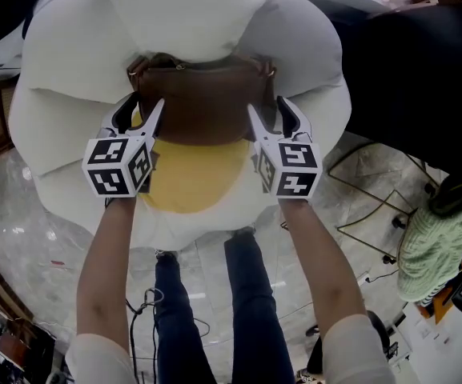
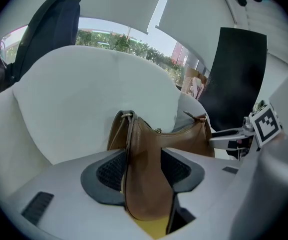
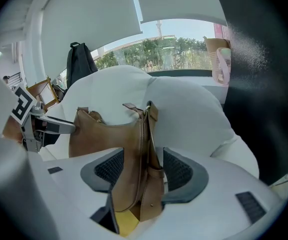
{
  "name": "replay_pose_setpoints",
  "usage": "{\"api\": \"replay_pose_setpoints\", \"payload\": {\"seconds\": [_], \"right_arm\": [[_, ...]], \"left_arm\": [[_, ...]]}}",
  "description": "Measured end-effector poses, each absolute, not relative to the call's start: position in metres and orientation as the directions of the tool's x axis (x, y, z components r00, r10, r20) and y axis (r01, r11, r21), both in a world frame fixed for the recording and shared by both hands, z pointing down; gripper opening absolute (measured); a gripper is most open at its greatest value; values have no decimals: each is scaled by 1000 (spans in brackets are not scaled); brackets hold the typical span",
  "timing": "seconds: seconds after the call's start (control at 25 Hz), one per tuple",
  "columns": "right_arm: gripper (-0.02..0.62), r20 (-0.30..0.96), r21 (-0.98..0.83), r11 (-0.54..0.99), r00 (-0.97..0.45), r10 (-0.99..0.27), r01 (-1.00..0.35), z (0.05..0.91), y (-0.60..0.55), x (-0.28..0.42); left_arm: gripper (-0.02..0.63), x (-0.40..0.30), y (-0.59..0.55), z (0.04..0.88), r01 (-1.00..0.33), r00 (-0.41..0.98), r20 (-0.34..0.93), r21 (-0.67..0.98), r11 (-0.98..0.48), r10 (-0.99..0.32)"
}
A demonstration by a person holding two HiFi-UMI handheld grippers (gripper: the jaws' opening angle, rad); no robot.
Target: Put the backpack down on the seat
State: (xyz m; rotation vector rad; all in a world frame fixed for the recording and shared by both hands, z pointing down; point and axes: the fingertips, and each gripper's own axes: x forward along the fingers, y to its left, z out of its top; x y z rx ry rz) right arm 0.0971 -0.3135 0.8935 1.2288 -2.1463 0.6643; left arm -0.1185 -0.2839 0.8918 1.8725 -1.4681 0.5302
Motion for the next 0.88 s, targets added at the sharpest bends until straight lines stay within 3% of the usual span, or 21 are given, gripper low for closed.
{"api": "replay_pose_setpoints", "payload": {"seconds": [0.28, 0.32, 0.36, 0.44, 0.88], "right_arm": [[237, 679, -99, 462, -400, -616, -881, 867, -312, 96], [190, 677, -78, 469, -392, -623, -880, 862, -311, 96], [104, 671, -55, 474, -384, -635, -879, 855, -309, 97], [59, 652, -21, 481, -376, -658, -877, 842, -306, 97], [31, 575, -41, 504, -433, -694, -863, 771, -285, 82]], "left_arm": [[213, -119, -280, 867, -961, 266, 679, 240, -136, -684], [211, -118, -279, 862, -962, 264, 678, 231, -143, -686], [188, -117, -277, 858, -963, 263, 676, 222, -150, -688], [81, -114, -274, 847, -963, 268, 665, 213, -166, -697], [34, -90, -254, 779, -949, 310, 598, 246, -199, -739]]}}
